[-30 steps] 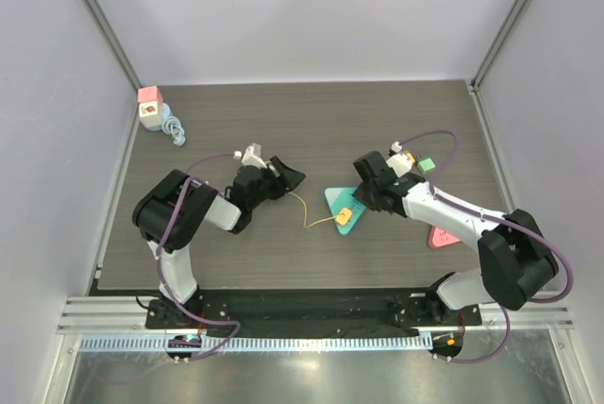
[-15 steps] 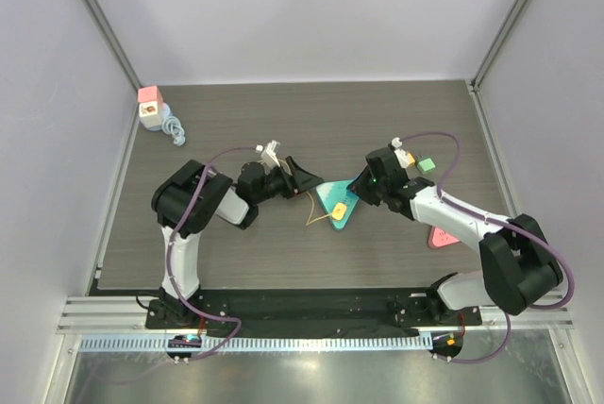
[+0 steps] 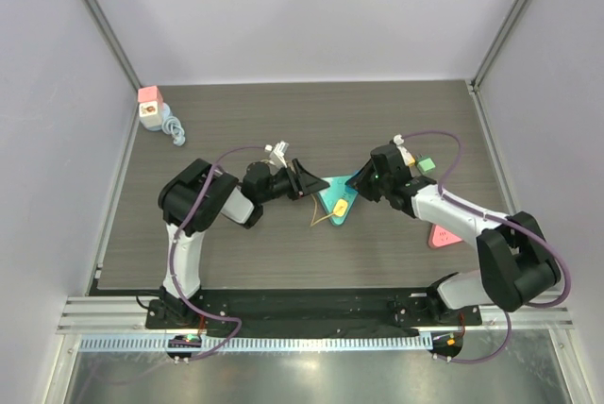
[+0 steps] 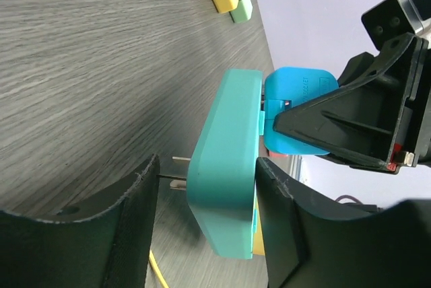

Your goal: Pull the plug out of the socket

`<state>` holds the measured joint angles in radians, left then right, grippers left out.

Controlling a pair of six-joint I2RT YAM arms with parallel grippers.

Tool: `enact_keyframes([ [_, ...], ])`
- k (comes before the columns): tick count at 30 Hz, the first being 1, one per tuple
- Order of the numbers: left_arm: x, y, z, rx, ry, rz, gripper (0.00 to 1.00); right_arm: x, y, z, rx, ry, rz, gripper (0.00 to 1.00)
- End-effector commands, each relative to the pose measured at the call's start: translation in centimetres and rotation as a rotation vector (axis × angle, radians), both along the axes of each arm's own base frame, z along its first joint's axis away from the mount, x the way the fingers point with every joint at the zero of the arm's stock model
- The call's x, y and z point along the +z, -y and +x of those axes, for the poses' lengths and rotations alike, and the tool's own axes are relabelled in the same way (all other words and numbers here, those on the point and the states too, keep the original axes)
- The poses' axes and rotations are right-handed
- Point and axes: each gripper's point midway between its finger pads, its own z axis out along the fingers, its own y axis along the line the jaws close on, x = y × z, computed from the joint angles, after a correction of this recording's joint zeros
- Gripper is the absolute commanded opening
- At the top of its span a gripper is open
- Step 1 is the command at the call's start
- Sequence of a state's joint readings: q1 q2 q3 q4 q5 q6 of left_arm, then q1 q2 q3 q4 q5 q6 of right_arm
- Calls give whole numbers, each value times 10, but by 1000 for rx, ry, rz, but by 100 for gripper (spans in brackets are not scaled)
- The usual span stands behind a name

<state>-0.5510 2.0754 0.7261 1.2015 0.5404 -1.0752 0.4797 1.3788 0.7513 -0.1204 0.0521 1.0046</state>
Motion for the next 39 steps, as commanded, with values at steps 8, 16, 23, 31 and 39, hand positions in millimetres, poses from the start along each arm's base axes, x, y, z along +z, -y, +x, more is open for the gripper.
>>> enact_keyframes([
  [8,17,14,-4,-45,63,-44,67,16,-6,20,-34,69,80,1],
  [16,17,6,0,1,79,9,70,15,15,17,-102,73,89,1],
  [23,12,10,-2,-18,61,8,62,12,12,19,-98,52,106,1],
  [31,11,21,-6,-51,58,0,65,16,-3,28,-82,69,185,1],
  [39,19,30,-11,-70,90,-14,58,2,-25,23,-43,46,186,1],
])
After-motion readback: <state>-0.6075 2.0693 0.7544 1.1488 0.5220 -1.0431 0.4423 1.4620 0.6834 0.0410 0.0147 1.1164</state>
